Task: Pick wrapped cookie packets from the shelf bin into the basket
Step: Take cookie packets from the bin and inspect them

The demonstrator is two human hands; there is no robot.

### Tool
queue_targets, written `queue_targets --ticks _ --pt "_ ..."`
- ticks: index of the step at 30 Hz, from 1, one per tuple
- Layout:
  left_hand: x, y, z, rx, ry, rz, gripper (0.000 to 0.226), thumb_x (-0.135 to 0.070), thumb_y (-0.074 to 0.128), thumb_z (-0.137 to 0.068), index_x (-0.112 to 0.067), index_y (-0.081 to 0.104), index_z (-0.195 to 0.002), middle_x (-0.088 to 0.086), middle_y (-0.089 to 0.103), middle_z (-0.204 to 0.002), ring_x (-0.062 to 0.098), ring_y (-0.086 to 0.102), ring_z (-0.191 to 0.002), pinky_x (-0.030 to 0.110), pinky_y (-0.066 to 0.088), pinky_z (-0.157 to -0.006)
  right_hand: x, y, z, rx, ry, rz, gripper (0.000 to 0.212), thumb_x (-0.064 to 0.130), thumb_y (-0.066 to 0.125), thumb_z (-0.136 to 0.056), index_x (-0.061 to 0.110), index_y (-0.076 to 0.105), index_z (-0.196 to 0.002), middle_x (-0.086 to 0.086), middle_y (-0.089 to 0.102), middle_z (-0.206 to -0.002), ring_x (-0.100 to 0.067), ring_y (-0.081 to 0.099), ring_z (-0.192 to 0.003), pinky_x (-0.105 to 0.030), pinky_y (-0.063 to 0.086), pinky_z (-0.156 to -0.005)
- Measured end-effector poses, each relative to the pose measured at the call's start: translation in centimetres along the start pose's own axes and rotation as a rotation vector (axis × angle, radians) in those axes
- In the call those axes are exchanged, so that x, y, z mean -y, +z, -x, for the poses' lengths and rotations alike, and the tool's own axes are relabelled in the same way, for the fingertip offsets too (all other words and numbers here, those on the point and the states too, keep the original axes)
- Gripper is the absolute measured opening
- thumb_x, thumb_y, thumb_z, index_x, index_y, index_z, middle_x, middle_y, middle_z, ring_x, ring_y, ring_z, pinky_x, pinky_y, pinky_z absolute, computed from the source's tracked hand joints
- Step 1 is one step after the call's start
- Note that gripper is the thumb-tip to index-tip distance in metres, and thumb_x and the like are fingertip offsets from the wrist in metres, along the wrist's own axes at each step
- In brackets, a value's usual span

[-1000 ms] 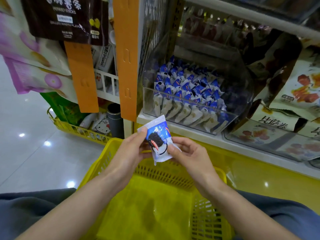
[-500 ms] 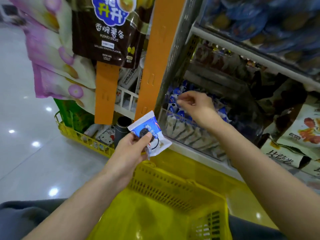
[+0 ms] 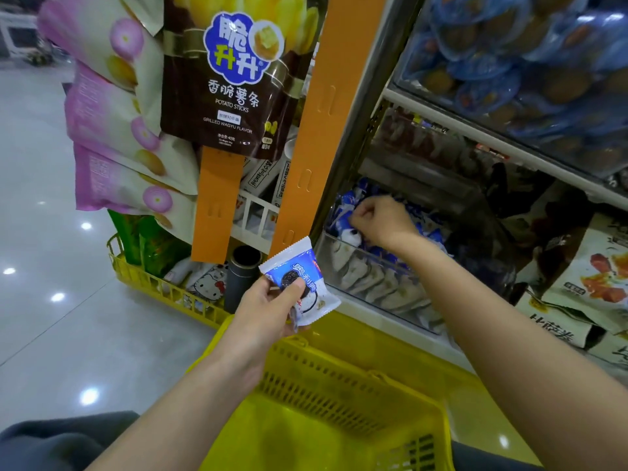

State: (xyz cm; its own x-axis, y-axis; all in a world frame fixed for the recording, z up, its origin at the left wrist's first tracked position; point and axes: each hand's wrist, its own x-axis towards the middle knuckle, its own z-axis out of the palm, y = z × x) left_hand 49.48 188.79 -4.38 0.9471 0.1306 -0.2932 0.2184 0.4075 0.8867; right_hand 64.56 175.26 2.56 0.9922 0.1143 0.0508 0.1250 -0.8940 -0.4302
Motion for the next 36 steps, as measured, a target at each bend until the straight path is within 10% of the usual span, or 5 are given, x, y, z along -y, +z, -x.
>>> queue_targets --ticks 6,13,19,29,36 --pt "0.1 0.2 0.1 -0.019 -0.060 0.055 0.031 -0.023 0.055 -0.092 -0.014 0.051 -0.122 0.002 0.064 -0.091 0.012 0.064 -0.071 0.033 0.059 -0.062 -0.5 -3.9 4.6 -0.291 -0.110 -0.522 0.013 0.024 0.051 -0.094 0.023 0.054 -0.082 0.008 0.057 -0.071 -0.005 0.055 -0.058 -0.017 0.047 -0.047" --pt "0.6 1.1 1.5 0.378 -0.137 0.177 0.050 -0.058 0.051 -0.073 -0.024 0.070 -0.104 0.010 0.070 -0.104 0.025 0.069 -0.091 0.040 0.057 -0.068 -0.9 -1.2 13.0 0.187 -0.094 -0.737 0.018 0.013 0.053 -0.092 0.016 0.056 -0.075 0.014 0.052 -0.045 0.004 0.041 -0.040 -0.008 0.033 -0.042" --pt "0.9 1.6 2.3 0.577 -0.075 0.191 0.041 -0.042 0.066 -0.075 -0.022 0.067 -0.111 0.011 0.066 -0.116 0.028 0.065 -0.101 0.046 0.056 -0.080 -1.3 -0.9 15.0 0.084 -0.133 -0.635 0.012 0.012 0.061 -0.087 0.015 0.062 -0.075 0.002 0.063 -0.065 -0.009 0.055 -0.060 -0.022 0.046 -0.060" --pt "0.3 0.8 2.2 0.543 0.029 -0.050 0.042 -0.030 0.069 -0.069 -0.019 0.063 -0.110 0.005 0.071 -0.105 0.020 0.068 -0.097 0.028 0.057 -0.074 -1.4 -1.8 13.3 0.235 -0.086 -0.541 0.015 0.023 0.058 -0.089 0.018 0.061 -0.104 0.005 0.066 -0.092 -0.001 0.061 -0.080 -0.013 0.047 -0.068" --pt "-0.5 -0.3 0.7 0.253 0.109 0.071 0.045 -0.038 0.066 -0.073 -0.023 0.062 -0.115 0.004 0.063 -0.113 0.021 0.057 -0.105 0.056 0.040 -0.101 -0.6 -3.3 8.7 -0.009 0.002 -0.664 0.021 0.021 0.063 -0.086 0.001 0.058 -0.086 -0.010 0.060 -0.075 -0.007 0.061 -0.056 -0.016 0.048 -0.049"
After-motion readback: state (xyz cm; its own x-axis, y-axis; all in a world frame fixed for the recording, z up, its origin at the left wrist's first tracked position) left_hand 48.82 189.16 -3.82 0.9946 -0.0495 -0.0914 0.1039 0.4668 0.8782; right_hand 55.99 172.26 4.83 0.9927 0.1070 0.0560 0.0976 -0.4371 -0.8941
